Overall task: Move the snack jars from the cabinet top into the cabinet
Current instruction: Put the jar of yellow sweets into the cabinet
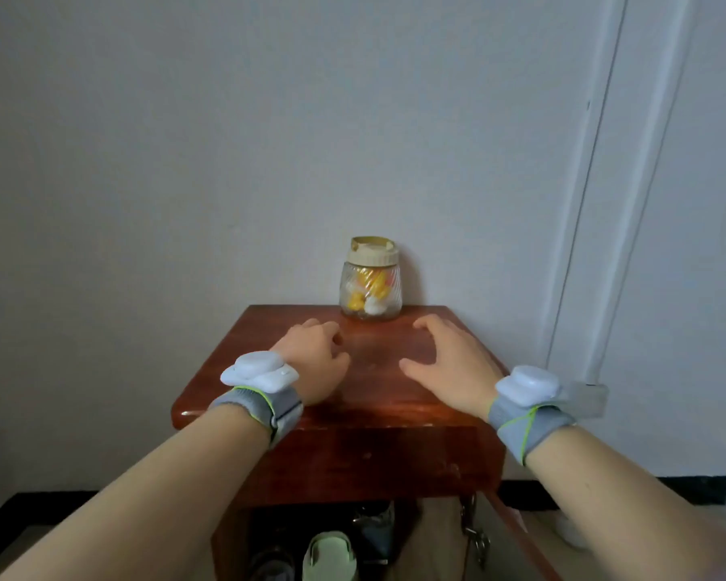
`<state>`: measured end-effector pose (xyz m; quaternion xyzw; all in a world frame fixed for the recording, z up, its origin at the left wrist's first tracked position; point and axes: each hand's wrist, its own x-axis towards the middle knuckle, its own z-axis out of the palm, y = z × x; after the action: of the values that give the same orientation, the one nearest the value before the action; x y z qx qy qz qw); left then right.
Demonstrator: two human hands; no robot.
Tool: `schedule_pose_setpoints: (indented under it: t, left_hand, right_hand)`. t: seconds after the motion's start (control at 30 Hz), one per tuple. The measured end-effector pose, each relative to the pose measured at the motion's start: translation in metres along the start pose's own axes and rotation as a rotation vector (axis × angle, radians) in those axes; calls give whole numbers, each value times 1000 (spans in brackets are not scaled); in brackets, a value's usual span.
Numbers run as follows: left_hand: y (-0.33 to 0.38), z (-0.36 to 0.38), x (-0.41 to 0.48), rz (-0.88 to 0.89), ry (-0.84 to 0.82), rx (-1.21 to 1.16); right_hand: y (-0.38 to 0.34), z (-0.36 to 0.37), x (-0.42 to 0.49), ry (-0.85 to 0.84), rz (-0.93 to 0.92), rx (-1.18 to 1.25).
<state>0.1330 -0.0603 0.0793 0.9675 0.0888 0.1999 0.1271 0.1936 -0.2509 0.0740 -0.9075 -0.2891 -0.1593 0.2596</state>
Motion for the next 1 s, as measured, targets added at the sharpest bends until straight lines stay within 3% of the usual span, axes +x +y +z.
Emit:
schedule_pose_setpoints:
  t: [0.2, 0.37, 0.6, 0.83, 1.0]
  left_hand:
    - [-15, 43, 63, -143, -108, -125]
    - [-16, 59, 120, -285, -98, -425]
    - [-21, 69, 180, -294, -116, -716]
    - [-19, 56, 158, -414, -143, -1004]
    - [-7, 30, 111, -442, -167, -998]
  right_hand:
    - [29, 30, 65, -115, 143, 38]
    - [38, 50, 118, -123, 187, 134]
    - [57, 74, 168, -201, 140, 396]
    - [51, 67, 147, -239, 233, 589]
    - [34, 48, 98, -194, 231, 673]
